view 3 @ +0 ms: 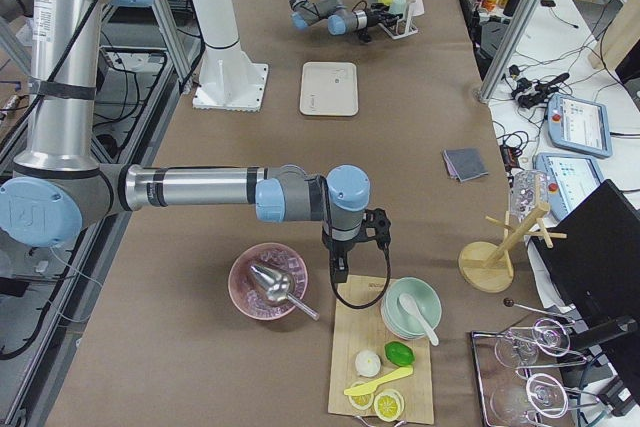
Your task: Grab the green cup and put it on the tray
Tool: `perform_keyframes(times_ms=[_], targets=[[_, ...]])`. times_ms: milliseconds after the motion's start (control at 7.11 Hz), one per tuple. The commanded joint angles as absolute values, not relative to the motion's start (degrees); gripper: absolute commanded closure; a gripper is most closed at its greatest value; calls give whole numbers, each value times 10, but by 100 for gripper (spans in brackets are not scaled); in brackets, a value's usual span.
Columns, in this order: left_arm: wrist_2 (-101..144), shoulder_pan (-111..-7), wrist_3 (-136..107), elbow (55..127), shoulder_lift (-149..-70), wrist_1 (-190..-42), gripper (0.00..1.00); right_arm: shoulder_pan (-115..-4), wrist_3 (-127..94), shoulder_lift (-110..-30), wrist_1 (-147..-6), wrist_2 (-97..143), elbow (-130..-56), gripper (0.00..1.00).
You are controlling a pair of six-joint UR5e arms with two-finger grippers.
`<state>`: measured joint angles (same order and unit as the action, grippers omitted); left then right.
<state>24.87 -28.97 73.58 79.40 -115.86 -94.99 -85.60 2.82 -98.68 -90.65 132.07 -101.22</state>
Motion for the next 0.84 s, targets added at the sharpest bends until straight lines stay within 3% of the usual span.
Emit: perform_keyframes(times_ms=[0, 281, 703], targets=[[250, -294, 819, 796, -1144, -1044, 37, -877, 45, -997, -923, 1292, -1014, 0], [250, -295, 915, 796, -1125, -1156, 37, -877, 46, -1000, -916, 1292, -1011, 0], [243, -295, 939, 813, -1108, -1186, 37, -882, 44, -998, -915, 1296, -1020, 0]])
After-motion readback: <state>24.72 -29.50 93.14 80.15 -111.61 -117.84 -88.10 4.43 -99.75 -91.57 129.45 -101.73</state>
